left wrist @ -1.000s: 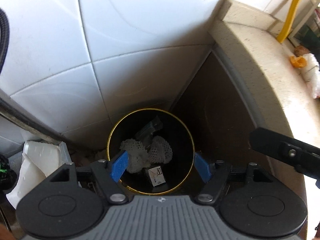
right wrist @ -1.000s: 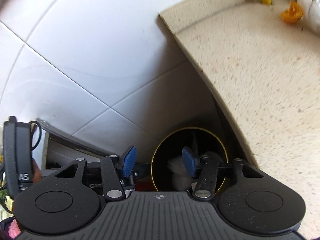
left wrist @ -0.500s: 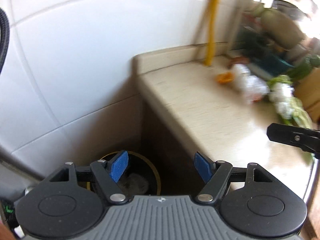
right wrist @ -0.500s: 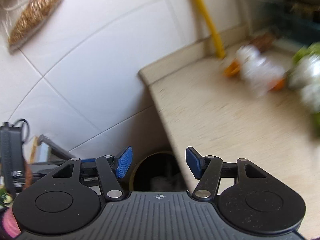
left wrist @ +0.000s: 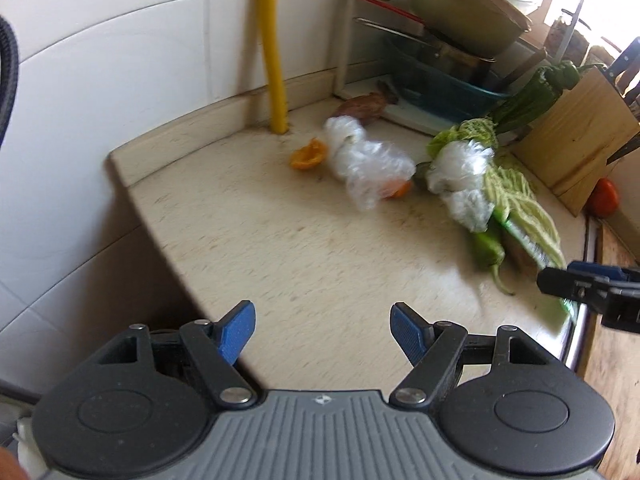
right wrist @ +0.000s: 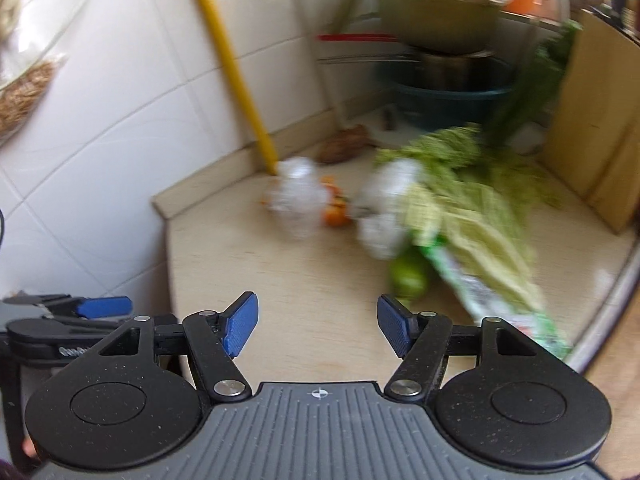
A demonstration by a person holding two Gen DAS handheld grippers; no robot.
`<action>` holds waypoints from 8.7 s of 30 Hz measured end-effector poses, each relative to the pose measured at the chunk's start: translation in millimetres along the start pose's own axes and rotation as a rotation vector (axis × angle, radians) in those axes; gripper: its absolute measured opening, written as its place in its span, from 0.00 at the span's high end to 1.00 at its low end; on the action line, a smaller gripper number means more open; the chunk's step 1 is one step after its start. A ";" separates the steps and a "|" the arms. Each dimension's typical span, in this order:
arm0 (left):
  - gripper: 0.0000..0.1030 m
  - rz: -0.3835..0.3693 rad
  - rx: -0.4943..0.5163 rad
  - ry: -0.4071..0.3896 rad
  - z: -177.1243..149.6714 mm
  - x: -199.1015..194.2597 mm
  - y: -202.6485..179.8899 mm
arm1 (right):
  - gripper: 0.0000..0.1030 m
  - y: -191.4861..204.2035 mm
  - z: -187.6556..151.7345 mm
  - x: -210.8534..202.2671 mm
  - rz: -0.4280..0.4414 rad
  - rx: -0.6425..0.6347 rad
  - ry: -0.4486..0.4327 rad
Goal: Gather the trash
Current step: 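Move both open tools back up to the counter, then close left gripper on the clear plastic bag while right tool reaches the cabbage leaves, then close right gripper on the napa cabbage leaves and lift them, then carry the plastic bag and cabbage leaves down toward the black bin, then open left gripper over the bin while right gripper releases the cabbage leaves, then move both open tools back to the counter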
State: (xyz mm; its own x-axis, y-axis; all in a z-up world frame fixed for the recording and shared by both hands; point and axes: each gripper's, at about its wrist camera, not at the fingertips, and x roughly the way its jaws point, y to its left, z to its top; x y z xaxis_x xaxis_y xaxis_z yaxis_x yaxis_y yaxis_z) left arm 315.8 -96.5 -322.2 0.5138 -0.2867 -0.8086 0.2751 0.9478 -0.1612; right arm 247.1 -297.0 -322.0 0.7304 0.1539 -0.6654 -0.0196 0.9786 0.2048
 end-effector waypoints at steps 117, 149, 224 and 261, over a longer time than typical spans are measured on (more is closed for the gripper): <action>0.61 -0.393 0.167 0.149 32.8 68.4 -27.9 | 0.53 -119.7 64.7 105.3 -0.026 0.202 0.125; 0.63 -0.513 -0.107 -0.017 28.7 -0.1 1.3 | 0.85 -157.8 2.2 -11.8 0.648 0.756 -0.210; 0.52 -0.062 -0.437 -0.083 -101.2 -63.6 249.1 | 0.48 216.5 -0.8 150.7 0.693 0.202 0.346; 0.46 -0.435 0.019 0.045 7.5 4.7 7.8 | 0.29 -45.0 -11.8 -35.1 0.214 0.432 -0.062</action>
State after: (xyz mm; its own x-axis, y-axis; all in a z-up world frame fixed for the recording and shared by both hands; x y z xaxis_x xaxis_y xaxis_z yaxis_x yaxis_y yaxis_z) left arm 326.5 -91.5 -323.0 0.3111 -0.6516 -0.6919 0.4733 0.7375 -0.4817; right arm 214.3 -344.9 -316.3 0.7805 0.3240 -0.5347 0.1019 0.7779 0.6201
